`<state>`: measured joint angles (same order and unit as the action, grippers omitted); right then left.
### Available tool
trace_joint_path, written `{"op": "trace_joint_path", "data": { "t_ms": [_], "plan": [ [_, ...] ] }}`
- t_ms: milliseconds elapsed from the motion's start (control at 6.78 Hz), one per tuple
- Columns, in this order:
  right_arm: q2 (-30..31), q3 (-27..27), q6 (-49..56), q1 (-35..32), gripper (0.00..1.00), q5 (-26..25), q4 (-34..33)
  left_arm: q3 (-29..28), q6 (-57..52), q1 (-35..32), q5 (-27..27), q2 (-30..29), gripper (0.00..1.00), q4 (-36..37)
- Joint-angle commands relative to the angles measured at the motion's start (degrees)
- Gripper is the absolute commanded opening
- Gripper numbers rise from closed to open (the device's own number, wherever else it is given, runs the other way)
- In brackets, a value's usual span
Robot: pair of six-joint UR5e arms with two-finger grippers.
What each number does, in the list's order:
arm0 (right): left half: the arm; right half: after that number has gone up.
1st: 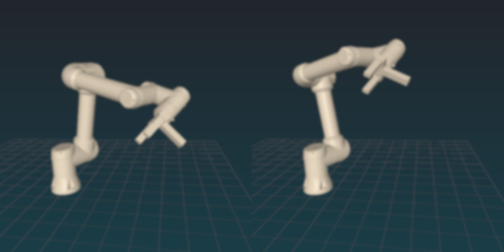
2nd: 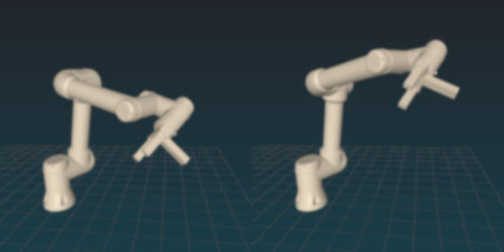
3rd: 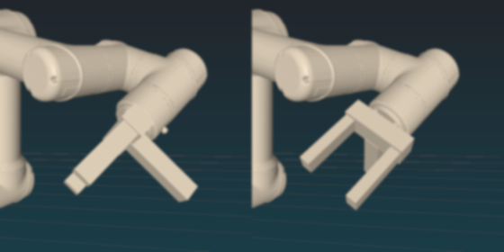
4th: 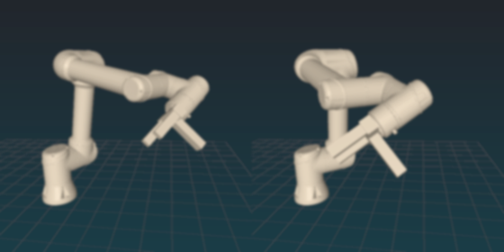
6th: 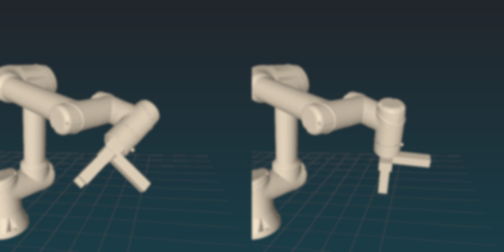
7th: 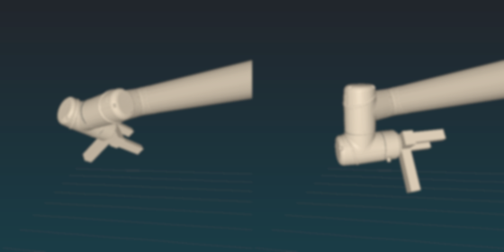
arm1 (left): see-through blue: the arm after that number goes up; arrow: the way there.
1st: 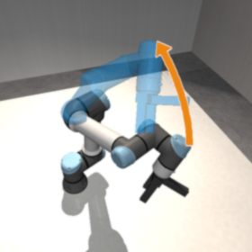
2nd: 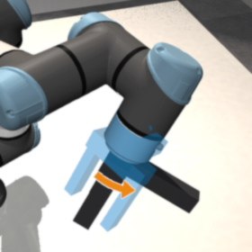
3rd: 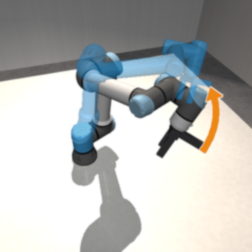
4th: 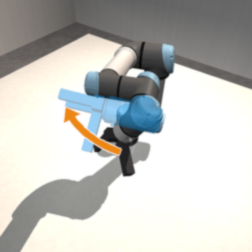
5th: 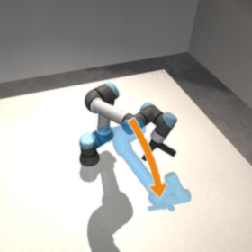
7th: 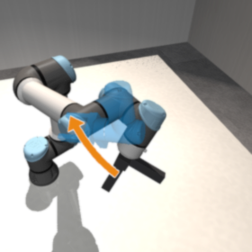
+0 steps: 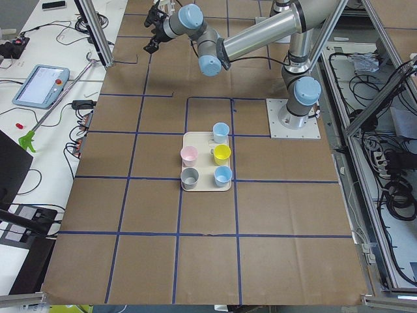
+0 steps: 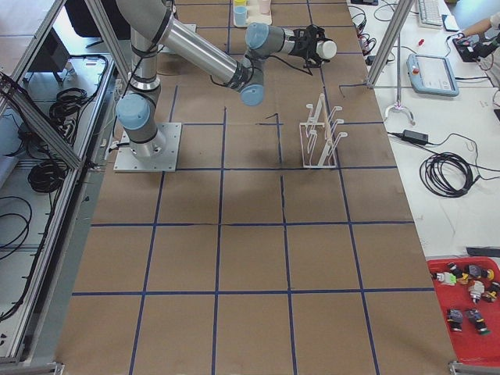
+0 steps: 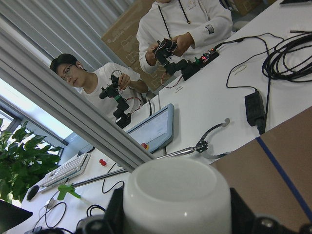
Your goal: Transfer IKEA cup to right arm and place on rack
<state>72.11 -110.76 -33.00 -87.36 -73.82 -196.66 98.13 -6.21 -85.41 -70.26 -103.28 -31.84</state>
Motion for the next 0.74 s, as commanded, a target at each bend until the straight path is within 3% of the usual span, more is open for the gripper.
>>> {"op": "trace_joint_path", "data": {
  "t_ms": [0, 295, 443, 590],
  "plan": [
    [-1.0, 1.7, 16.5, 1.9, 0.11, -3.9, -0.1, -10.3, 0.8, -3.2, -13.1, 0.4, 0.99, -28.7],
    [-6.2, 5.5, 26.5, 2.5, 0.11, -6.7, -4.9, -11.3, 0.9, -3.4, -16.2, 5.0, 0.99, -49.4],
    [-8.4, 6.5, 27.0, 3.5, 0.11, -6.7, -7.2, -11.3, 0.9, -3.4, -16.7, 8.6, 0.99, -56.6],
    [-10.4, 7.2, 27.3, 4.8, 0.12, -6.6, -7.3, -10.1, 0.9, -3.1, -16.7, 11.1, 0.99, -58.6]
  ]
}}
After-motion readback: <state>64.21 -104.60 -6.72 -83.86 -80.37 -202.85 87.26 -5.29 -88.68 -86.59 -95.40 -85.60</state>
